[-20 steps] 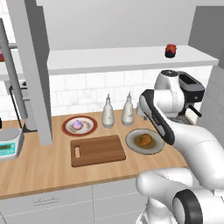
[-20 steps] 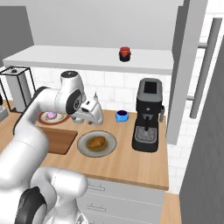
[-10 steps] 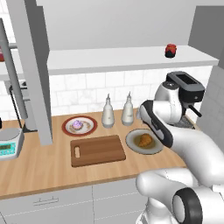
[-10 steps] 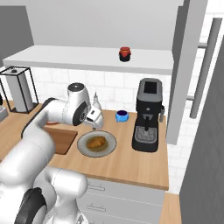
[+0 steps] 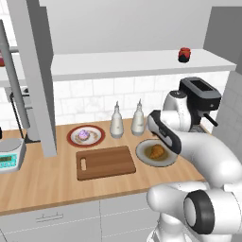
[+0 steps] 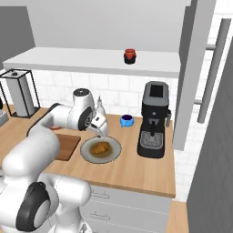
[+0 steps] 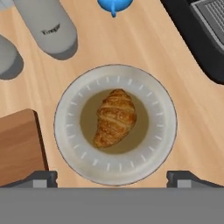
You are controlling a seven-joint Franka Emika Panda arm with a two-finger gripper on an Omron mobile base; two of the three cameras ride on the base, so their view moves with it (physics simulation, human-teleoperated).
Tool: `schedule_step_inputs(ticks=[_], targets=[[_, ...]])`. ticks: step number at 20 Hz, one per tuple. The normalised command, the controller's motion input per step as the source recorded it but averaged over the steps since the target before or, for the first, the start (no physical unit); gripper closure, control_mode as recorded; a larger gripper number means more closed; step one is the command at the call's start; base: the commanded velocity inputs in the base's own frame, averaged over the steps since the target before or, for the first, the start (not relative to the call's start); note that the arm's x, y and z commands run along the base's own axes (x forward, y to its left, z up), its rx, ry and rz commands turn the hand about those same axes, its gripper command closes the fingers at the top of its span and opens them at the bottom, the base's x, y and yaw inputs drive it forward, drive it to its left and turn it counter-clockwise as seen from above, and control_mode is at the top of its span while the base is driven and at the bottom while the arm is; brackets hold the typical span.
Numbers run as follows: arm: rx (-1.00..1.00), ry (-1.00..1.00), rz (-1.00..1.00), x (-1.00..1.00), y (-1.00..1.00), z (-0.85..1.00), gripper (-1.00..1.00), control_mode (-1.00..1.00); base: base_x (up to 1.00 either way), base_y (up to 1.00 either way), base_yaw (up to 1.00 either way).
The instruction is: From the different types of pastries on the counter, select a croissant and place it on the cutting board. Then retrieve a jar of jam from the cabinet and place it alongside the croissant on the cutting board.
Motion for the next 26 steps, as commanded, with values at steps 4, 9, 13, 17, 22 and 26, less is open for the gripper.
schedule_step_inputs(ticks=[4,9,13,17,22,26], targets=[[0.0,0.0,0.0,0.01,-0.11,-0.45,-1.0,-1.0,0.0,0.0,0.0],[0.0,0.02,-0.03,0.15,-0.02,-0.23,-1.0,-1.0,0.0,0.0,0.0],[0.0,0.0,-0.01,0.16,-0.03,-0.31,-1.0,-1.0,0.0,0.0,0.0],[0.0,0.0,0.0,0.14,-0.1,-0.3,-1.0,-1.0,0.0,0.0,0.0],[0.0,0.0,0.0,0.12,-0.04,-0.3,-1.0,-1.0,0.0,0.0,0.0],[0.0,0.0,0.0,0.17,0.0,-0.27,-1.0,-1.0,0.0,0.0,0.0]])
